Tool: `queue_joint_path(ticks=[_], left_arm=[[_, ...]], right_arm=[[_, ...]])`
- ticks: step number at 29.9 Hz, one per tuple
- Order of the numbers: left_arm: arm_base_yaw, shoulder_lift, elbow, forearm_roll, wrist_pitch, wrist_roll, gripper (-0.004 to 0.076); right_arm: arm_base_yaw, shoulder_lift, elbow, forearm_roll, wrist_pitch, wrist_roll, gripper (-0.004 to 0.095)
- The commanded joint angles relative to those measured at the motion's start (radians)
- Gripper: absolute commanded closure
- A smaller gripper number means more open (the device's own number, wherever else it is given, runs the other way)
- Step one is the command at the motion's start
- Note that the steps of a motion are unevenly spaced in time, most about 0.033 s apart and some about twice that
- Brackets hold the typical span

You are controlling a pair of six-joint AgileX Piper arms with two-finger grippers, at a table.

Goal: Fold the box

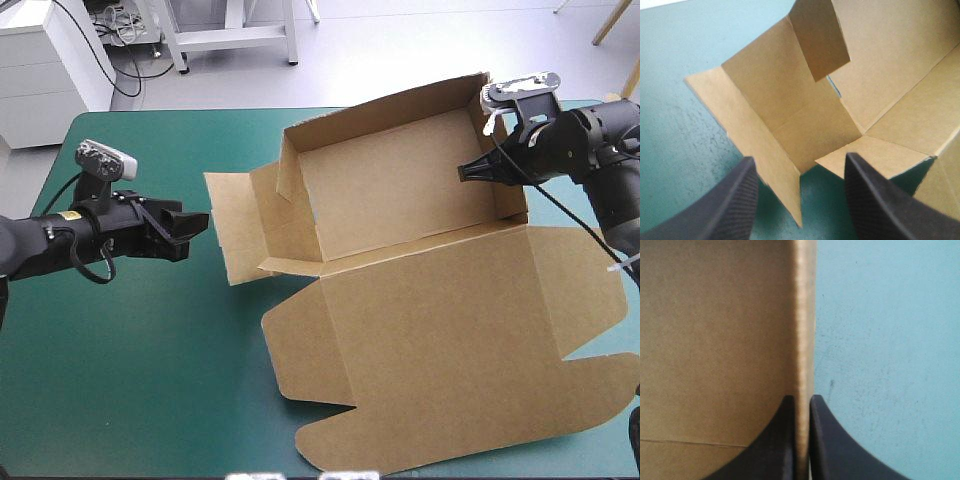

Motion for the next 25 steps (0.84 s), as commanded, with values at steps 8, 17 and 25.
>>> queue_joint_path(ticks=[8, 17, 25], left_arm=[[-0.008, -0.178, -0.096, 0.042, 0.005, -0.095, 0.0351], [-0.006, -0.265, -0.098, 0.253, 0.02, -0.202, 0.0394], [-0.006, -0.27, -0.098, 0.311, 0.01, -0.212, 0.0731]], right_arm=[[-0.003, -0.035, -0.029, 0.009, -0.072, 0.011, 0.0929], [-0.003, -0.035, -0.029, 0.024, -0.058, 0.009, 0.093], [-0.003, -0.035, -0.029, 0.024, -0.052, 0.005, 0.093]])
